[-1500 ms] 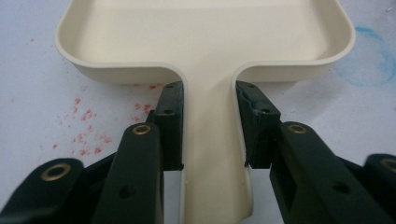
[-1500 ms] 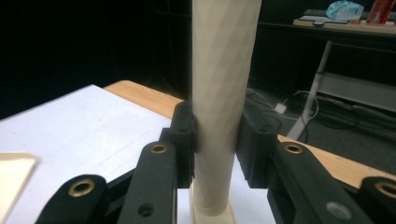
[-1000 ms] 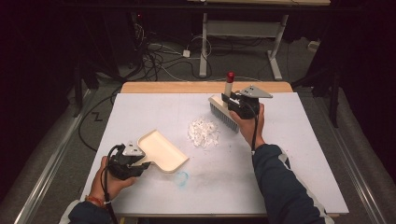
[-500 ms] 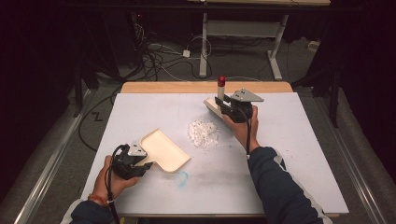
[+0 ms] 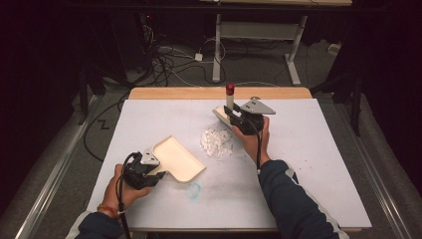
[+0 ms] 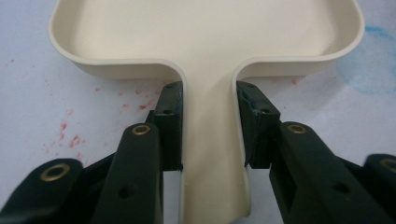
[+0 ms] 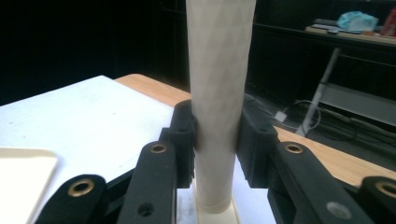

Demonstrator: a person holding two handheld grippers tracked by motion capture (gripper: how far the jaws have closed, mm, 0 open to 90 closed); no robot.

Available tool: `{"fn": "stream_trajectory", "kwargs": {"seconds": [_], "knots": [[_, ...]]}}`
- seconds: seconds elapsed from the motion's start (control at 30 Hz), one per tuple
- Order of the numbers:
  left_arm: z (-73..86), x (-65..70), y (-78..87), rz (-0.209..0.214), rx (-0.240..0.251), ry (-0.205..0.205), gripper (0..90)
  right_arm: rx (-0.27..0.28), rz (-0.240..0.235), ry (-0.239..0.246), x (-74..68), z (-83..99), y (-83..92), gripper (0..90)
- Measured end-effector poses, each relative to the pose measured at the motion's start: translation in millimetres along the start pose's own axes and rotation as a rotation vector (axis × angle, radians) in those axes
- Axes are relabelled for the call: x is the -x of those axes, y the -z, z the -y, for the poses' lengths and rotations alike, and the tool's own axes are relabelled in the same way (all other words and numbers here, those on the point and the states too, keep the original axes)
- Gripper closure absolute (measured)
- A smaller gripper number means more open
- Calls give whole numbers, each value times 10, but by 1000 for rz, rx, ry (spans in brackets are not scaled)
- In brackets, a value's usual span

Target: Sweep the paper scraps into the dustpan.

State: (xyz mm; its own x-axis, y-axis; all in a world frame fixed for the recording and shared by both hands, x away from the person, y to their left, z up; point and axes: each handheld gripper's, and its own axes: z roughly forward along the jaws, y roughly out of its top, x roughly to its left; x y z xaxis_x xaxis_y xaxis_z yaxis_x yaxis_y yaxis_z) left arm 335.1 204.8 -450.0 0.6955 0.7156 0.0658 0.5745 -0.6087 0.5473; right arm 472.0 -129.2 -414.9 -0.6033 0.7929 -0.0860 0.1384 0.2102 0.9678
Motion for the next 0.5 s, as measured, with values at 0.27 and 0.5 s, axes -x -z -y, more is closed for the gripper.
{"fn": "stream_trajectory", "kwargs": {"seconds": [0.27, 0.5], "knots": [[-124, 0, -71, 19, -13, -19, 633, -1, -33, 20, -160, 12, -13, 709], [-210, -28, -147, 46, -26, -25, 633, 1, -71, 27, -307, 3, -20, 708]]}}
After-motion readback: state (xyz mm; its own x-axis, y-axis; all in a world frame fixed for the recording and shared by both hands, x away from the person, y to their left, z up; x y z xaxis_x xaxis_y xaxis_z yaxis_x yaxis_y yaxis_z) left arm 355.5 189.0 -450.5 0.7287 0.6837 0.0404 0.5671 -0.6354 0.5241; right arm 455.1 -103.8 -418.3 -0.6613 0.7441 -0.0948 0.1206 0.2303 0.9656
